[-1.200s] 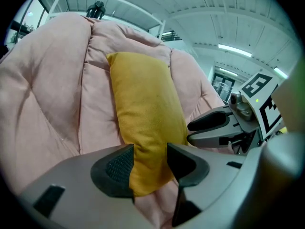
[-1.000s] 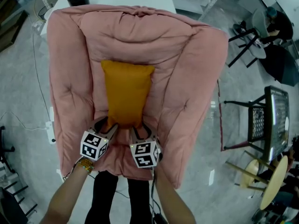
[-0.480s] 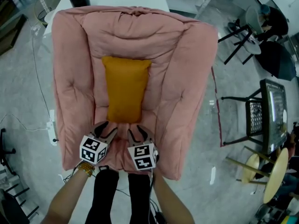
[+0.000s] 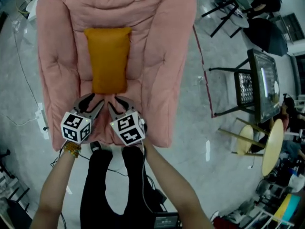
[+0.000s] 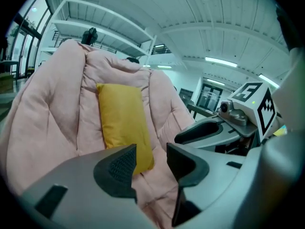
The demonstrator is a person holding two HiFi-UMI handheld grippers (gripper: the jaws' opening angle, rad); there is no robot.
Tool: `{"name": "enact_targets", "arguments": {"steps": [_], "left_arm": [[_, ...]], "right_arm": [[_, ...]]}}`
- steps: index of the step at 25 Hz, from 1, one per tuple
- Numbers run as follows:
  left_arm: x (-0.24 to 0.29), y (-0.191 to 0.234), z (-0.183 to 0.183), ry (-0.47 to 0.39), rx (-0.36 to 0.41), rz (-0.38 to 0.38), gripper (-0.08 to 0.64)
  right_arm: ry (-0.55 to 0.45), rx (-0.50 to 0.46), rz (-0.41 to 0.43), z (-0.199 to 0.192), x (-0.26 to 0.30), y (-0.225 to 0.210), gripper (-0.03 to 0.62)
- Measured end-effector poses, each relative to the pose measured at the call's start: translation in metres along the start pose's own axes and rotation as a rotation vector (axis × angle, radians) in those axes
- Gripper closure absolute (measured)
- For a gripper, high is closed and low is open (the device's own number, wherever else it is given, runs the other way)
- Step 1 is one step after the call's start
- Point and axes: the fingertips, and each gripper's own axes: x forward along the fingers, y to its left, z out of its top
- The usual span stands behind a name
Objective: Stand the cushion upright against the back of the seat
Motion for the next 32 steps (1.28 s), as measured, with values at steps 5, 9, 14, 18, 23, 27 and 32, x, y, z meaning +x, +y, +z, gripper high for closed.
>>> {"name": "enact_targets", "arguments": {"steps": [5,9,14,18,23,27,32], "left_arm": [[-0.016,-0.029,0.039,-0.060,0.026,-0.016,0.360],[-0.040,-0.053,0.072,-0.102,0.042,-0.026,0.365],[-0.069,-0.075,0.112,-0.149,0.071,-0.028,0.394],[-0.097,-0.082,0.136,-0.160,0.069,-0.015,0.394],[-0.123,-0.093,0.162,-0.170,0.086,0.026,0.399],[-0.141,-0.103,0.180,-0.180,0.119,0.027,0.434],[-0.159,-0.117,0.203,-0.209,0.151,0.037,0.497]], "right_arm": [[-0.061,0.034,-0.016,0.027,-0.042,-0.006,0.488],[-0.105,0.047,-0.019,0.056,-0.075,0.006,0.494],[-0.152,0.037,-0.034,0.093,-0.106,0.018,0.509],[-0.172,0.046,-0.051,0.122,-0.128,0.025,0.509],[-0.189,0.037,-0.061,0.147,-0.157,0.029,0.509],[-0.212,0.022,-0.070,0.168,-0.179,0.028,0.513],[-0.257,0.009,-0.093,0.190,-0.206,0.028,0.532]]}}
